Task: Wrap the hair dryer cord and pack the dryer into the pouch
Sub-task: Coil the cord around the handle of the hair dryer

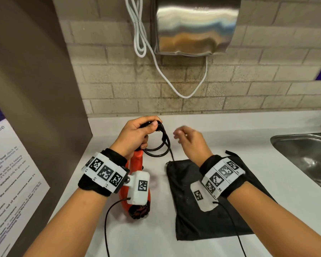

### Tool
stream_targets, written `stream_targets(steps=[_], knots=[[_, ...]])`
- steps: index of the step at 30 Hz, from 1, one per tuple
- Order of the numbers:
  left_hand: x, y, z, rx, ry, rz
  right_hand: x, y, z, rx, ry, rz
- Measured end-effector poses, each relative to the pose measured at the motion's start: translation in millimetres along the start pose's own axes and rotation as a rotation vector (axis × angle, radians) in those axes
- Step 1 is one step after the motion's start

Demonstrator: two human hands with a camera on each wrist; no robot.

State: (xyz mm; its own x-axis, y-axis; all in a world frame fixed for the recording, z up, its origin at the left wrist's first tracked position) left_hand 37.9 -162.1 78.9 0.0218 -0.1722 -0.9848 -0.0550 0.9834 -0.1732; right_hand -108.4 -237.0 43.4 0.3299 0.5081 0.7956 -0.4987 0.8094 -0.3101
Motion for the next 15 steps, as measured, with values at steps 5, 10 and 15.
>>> stream_targets(steps=[5,10,15], knots=[[0.7,-0.9,-1.5,-0.019,-0.023,-0.025,59.0,6.5,-2.6,0.006,-0.314,0.231],[-1.0,0.3,2.4,-0.025,-0.049,-0.04,56.5,1.2,-10.4,0.031,-0.385,0.199],[-2.0,2.1,0.9,0.03,-0.06,-0.04,58.4,-2.9,-13.3,0.088,-0.288,0.207]])
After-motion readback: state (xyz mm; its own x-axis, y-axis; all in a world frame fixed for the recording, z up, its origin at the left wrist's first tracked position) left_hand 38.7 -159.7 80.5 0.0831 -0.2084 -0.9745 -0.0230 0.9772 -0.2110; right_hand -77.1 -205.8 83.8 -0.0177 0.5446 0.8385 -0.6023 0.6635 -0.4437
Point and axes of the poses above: each hand's wrist, its own y-axis away from the middle knuckle, its own z-axis out of the back of the hand, x = y × z, the point moved 5 cm from there along -y, towards the middle knuckle, and after that the axes turned 8 degrees about x, right-handed, at the moved point
